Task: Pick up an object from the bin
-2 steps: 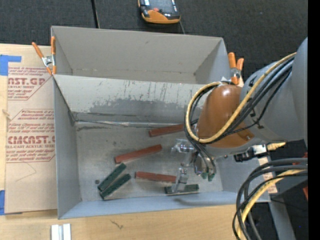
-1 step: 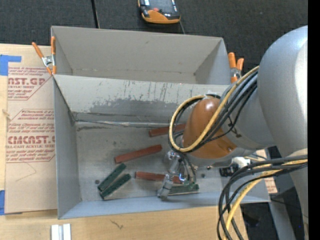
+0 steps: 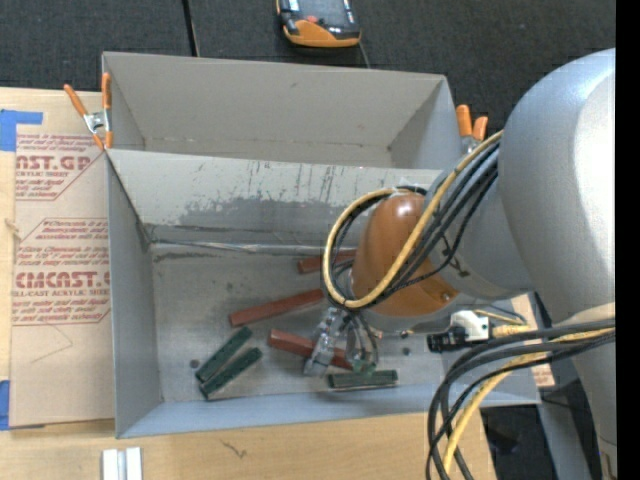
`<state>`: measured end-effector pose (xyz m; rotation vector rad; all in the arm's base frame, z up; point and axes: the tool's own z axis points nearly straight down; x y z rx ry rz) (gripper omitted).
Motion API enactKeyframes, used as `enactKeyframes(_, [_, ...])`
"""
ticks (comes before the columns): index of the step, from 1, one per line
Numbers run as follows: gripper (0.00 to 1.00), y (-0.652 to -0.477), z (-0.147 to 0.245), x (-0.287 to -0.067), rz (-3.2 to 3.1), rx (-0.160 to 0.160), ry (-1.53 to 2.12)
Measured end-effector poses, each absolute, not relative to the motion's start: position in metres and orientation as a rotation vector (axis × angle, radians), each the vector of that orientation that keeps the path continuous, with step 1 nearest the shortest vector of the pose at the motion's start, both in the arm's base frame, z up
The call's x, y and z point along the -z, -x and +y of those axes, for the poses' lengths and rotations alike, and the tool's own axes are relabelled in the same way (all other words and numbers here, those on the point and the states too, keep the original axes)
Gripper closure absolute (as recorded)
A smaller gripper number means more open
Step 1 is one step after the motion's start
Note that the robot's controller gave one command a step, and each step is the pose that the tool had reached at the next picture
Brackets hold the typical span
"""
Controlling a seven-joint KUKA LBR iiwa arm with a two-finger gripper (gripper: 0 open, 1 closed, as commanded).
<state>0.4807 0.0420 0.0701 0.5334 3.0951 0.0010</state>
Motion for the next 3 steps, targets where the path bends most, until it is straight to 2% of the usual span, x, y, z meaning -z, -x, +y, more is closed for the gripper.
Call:
enactKeyframes(2, [1.00, -0.479, 0.042, -0.074, 3.100, 0.001, -0.534])
enactKeyframes(3, [1.00, -0.477, 0.042, -0.095, 3.108, 0.004, -0.536])
